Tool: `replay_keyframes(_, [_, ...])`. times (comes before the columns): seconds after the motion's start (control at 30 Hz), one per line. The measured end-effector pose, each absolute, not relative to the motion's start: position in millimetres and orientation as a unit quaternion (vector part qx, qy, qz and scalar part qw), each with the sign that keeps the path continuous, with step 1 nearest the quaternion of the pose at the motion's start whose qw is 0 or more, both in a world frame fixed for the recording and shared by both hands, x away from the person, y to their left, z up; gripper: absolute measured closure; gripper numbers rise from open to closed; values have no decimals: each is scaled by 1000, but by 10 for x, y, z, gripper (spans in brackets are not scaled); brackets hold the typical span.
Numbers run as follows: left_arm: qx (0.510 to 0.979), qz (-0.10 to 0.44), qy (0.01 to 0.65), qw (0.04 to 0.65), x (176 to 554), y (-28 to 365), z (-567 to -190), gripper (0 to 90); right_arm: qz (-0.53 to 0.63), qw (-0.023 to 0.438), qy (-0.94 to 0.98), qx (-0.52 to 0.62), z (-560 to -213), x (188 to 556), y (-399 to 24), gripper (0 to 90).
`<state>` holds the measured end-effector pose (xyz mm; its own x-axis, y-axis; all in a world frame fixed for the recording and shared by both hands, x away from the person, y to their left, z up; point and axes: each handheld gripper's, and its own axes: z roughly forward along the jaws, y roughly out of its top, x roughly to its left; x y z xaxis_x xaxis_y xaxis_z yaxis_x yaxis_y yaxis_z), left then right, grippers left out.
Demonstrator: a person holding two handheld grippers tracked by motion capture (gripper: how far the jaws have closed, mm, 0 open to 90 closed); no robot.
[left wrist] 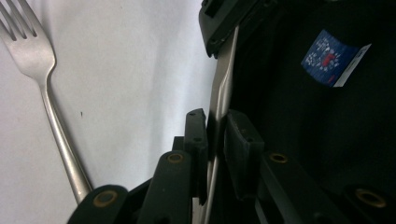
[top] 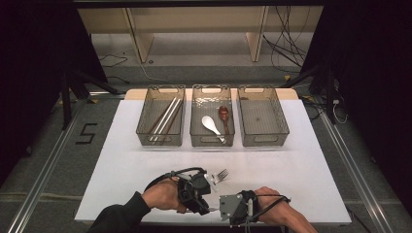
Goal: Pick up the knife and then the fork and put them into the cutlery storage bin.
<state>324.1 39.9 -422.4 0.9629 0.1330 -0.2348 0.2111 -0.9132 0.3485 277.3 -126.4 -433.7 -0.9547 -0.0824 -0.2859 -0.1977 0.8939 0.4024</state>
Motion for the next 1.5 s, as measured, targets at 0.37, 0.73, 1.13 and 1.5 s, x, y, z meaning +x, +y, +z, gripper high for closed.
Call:
replay_keyframes(0.37, [961, -104, 120, 227, 3334, 502, -4136, 620, 220, 156, 960, -75, -4321, 2764, -1290, 894])
replay_keyframes(0.73, [939, -45, 191, 284, 3520, 788, -4013, 343, 227, 191, 955, -16, -4246, 2874, -1461, 895])
replay_keyframes(1.13, [901, 8, 272, 339, 3679, 1195, -4084, 288, 245, 224, 939, 94, -4123, 3119, -1692, 895])
replay_keyframes(1.5, [891, 41, 284, 352, 3599, 1315, -4131, 225, 316, 220, 894, 229, -3882, 3500, -2039, 895])
